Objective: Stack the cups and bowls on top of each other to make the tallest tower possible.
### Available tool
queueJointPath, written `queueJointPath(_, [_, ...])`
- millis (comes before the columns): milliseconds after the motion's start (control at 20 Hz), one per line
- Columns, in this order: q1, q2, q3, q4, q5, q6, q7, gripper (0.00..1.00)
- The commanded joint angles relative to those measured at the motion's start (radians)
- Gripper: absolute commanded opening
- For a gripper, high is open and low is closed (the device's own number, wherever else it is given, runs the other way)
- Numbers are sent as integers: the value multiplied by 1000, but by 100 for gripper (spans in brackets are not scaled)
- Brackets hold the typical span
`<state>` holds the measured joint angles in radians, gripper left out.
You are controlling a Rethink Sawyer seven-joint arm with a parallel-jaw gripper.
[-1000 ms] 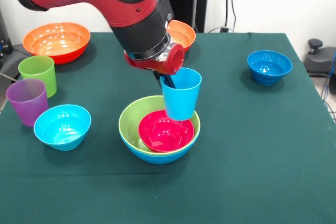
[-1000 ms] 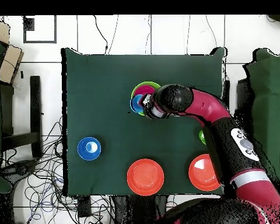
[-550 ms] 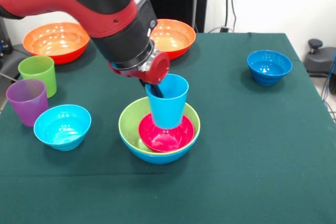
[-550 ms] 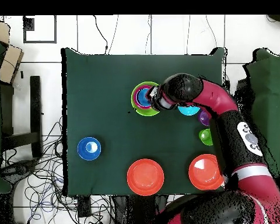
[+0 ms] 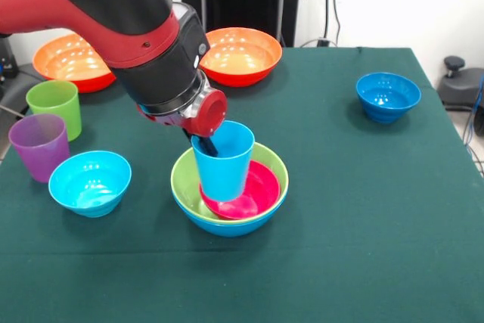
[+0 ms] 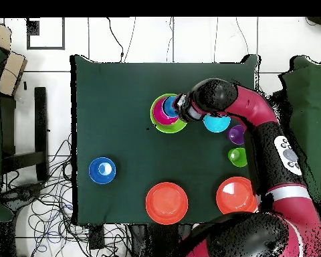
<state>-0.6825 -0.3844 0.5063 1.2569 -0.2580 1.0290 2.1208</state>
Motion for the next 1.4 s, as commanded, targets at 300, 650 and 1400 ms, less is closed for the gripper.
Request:
queueJointPath(300, [39,6,38,-27,-105,34,-256,0])
queueJointPath(650, [44,-3,39,-11,-113,27,-245,0])
queueJointPath(1400, [66,-20,21,11,-125,2,-202,0])
